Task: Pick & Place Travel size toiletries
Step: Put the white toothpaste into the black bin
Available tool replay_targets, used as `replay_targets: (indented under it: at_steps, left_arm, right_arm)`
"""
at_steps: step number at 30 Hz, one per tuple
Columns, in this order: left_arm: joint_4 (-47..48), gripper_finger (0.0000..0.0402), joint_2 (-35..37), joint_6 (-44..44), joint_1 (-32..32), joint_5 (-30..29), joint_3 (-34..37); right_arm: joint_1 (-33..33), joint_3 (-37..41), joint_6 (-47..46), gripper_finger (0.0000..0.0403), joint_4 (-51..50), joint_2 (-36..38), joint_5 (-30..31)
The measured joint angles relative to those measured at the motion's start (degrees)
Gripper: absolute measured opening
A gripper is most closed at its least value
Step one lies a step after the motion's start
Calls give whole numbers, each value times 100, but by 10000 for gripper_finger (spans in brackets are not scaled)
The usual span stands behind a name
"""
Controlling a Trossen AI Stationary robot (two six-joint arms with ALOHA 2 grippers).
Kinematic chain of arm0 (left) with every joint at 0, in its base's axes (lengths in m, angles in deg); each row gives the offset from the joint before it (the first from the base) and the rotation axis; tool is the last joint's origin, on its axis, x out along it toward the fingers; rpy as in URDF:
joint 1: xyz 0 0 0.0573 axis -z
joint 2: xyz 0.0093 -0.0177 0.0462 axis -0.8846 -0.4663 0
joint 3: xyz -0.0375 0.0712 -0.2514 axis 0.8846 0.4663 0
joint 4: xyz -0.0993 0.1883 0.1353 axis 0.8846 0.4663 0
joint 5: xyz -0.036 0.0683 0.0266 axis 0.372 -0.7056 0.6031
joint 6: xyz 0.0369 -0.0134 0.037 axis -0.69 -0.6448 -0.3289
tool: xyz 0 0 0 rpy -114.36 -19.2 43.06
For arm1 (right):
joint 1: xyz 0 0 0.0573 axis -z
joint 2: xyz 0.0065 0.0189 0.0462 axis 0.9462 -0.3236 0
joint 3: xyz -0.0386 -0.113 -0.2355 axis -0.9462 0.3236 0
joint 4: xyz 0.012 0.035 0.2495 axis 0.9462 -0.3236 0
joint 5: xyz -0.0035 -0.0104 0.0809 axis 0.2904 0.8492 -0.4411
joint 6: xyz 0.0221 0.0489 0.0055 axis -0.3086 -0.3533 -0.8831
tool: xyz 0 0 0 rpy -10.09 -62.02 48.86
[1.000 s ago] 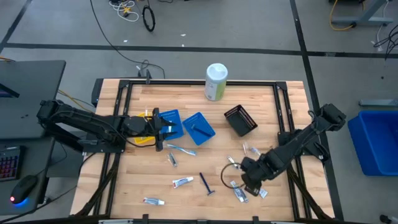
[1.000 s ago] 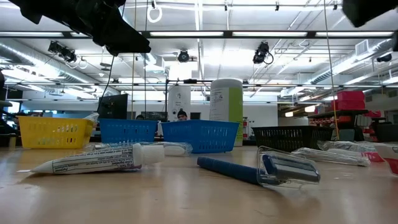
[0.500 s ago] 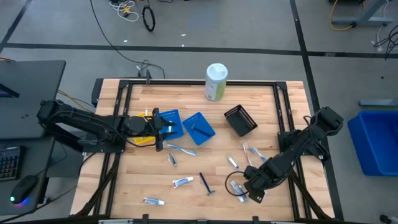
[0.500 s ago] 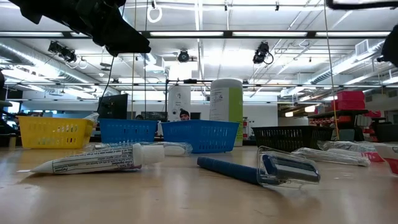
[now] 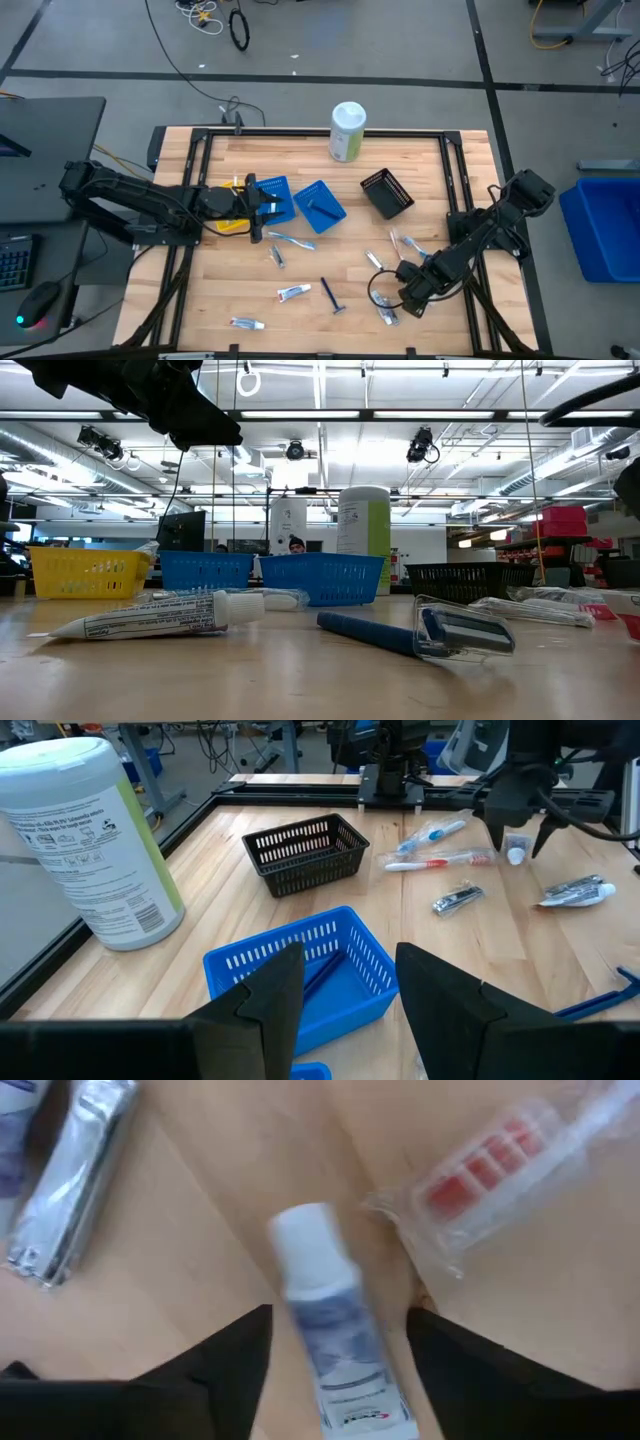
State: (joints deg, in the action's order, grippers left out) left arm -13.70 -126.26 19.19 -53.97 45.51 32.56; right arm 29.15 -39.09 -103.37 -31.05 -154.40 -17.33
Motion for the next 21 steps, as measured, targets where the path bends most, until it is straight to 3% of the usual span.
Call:
replay_targets:
  at_steps: [11, 21]
  left_arm:
    - [-1, 167, 0, 0, 0, 0, 0]
    - [-8, 167, 0, 0, -2, -18, 0]
  right_arm:
    - [268, -174, -352, 106, 55, -51, -255]
    - [1013, -911, 1187, 76, 399, -44, -174]
